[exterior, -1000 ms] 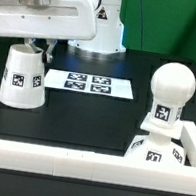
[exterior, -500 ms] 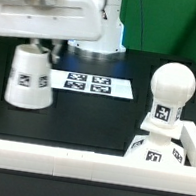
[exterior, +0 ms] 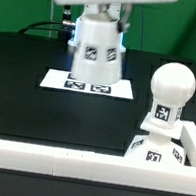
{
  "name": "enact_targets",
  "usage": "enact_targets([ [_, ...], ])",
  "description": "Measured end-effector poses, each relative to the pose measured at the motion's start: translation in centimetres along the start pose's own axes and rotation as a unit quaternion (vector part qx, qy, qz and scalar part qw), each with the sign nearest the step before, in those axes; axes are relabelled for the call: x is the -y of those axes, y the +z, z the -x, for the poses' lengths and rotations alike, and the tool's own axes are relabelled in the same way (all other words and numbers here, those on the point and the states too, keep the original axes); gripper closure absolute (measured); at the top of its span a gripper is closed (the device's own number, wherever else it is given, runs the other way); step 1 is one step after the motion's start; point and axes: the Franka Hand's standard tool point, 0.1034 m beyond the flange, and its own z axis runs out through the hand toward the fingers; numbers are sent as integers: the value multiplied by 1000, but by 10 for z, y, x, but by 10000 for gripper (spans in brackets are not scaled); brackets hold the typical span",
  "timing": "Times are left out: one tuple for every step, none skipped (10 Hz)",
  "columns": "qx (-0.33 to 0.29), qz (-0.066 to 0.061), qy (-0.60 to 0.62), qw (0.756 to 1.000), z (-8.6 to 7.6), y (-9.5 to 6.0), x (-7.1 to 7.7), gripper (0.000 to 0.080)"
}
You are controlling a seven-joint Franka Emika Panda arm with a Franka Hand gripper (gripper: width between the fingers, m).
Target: Assemble lamp
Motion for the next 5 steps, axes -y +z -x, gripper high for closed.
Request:
enact_targets([
  [-4, -5, 14, 1000, -8, -11, 19, 755],
  [-8, -7, 13, 1000, -12, -15, 26, 754],
  [-7, -6, 14, 1000, -11, -13, 24, 754],
  [-6, -6, 14, 1000, -11, -12, 23, 755],
  [-6, -6, 14, 1000, -11, -12, 23, 754],
])
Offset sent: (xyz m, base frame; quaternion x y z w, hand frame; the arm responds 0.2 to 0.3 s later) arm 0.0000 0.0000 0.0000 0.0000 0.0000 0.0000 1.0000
